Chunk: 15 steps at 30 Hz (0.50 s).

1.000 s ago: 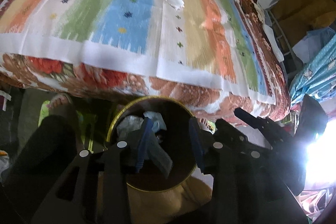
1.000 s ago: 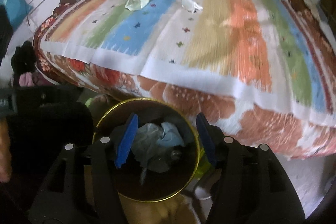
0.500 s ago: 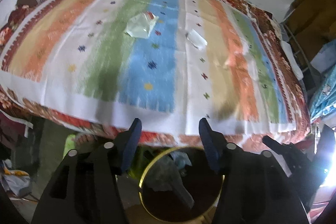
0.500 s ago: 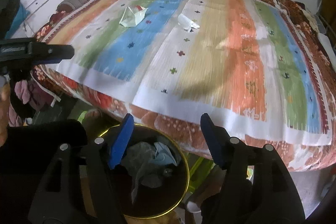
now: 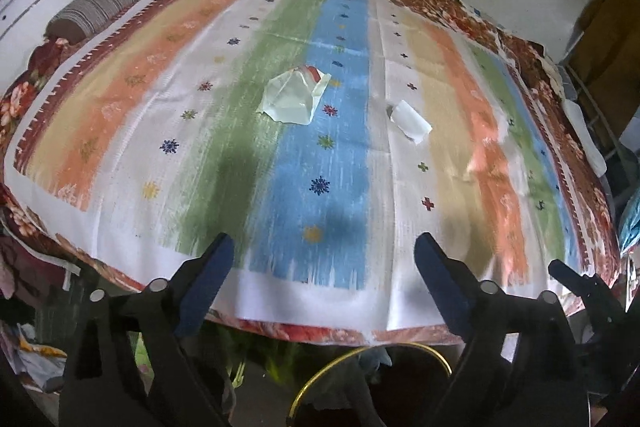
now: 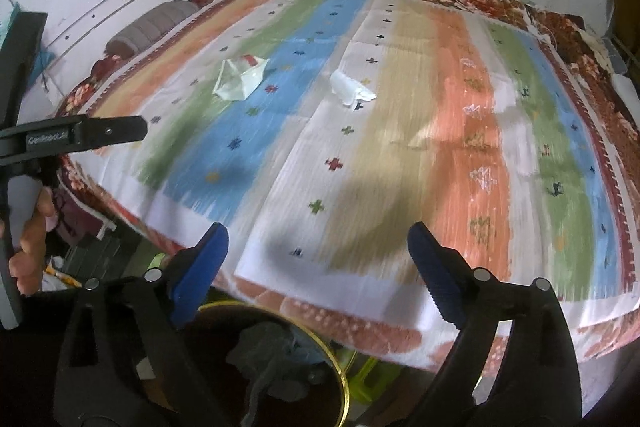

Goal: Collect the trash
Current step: 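Move both open tools from the bin back toward the last items on the sheet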

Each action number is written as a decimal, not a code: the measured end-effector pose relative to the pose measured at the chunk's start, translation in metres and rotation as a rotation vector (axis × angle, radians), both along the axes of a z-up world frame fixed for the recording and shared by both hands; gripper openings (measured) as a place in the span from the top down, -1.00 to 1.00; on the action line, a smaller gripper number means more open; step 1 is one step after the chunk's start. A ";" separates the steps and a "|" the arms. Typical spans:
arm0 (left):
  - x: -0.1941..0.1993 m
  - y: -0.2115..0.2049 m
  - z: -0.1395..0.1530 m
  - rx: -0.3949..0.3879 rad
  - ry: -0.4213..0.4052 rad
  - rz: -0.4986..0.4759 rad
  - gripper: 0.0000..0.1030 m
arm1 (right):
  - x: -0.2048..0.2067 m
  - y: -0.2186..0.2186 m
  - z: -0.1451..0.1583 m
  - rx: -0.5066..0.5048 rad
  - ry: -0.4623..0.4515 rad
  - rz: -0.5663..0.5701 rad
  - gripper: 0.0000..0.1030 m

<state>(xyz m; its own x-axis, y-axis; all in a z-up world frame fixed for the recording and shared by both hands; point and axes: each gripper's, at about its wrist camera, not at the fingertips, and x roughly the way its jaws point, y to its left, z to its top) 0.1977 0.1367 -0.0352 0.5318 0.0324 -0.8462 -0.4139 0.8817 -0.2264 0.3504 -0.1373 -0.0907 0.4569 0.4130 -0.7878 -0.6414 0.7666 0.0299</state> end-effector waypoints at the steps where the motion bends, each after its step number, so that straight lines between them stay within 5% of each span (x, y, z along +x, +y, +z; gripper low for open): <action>1: 0.004 0.001 -0.001 0.006 -0.005 -0.001 -0.82 | 0.005 0.000 -0.001 0.003 -0.002 -0.003 -0.76; 15: 0.043 0.020 -0.026 0.058 0.007 0.003 -0.89 | 0.048 0.022 -0.021 -0.060 -0.147 0.049 -0.83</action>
<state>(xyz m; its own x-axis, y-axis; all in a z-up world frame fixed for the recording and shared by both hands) 0.2407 0.1571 -0.0612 0.5259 0.0829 -0.8465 -0.4179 0.8920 -0.1723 0.3985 -0.1150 -0.1116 0.5496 0.3918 -0.7379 -0.6724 0.7316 -0.1123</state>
